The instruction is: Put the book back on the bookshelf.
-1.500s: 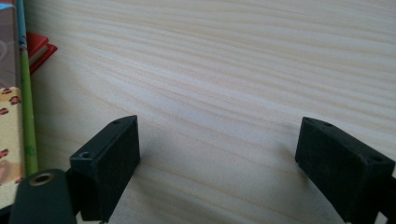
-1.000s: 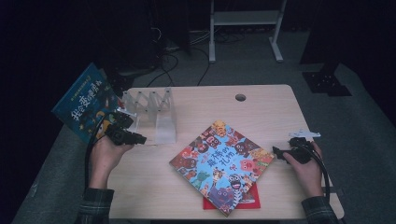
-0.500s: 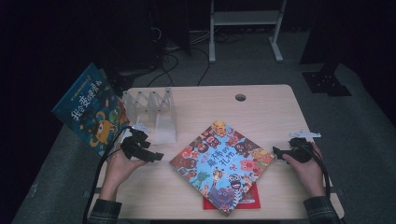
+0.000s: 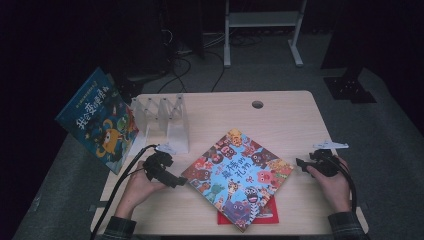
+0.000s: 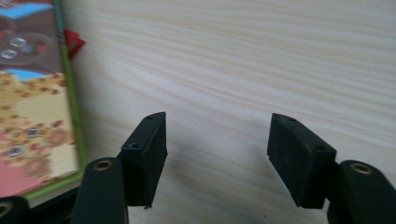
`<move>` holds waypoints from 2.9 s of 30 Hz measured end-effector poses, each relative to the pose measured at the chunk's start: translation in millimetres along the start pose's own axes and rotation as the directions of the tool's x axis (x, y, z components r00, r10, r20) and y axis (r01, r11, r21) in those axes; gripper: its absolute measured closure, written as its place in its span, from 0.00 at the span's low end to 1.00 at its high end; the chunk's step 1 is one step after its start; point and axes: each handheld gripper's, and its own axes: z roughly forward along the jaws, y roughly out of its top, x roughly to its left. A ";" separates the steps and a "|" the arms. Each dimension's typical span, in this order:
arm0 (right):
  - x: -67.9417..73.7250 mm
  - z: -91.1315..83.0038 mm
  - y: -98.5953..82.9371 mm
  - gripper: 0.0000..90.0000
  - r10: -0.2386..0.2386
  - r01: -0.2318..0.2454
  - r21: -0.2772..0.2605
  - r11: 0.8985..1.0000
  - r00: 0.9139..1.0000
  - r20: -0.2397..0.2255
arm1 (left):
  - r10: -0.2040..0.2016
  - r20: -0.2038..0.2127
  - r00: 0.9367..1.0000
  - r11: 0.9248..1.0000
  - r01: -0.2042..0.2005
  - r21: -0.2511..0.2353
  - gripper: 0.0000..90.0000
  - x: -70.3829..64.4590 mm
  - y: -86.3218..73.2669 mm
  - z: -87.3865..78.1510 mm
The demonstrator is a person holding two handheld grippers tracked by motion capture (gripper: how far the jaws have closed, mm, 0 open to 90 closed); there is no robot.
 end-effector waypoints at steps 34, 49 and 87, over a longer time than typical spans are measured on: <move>16.4 -6.0 -3.2 0.33 -0.025 0.024 -0.010 1.000 0.994 -0.102 | 0.042 0.147 0.988 0.999 -0.046 0.024 0.06 -31.8 4.7 20.2; 13.3 11.5 22.1 0.35 -0.006 0.004 -0.024 1.000 0.997 -0.071 | 0.043 0.157 0.987 0.999 -0.047 0.024 0.06 -34.9 5.9 27.5; 54.3 24.3 22.0 0.23 -0.060 0.043 -0.065 0.997 0.951 -0.305 | 0.022 0.141 0.990 1.000 -0.023 0.003 0.05 -32.6 2.5 31.8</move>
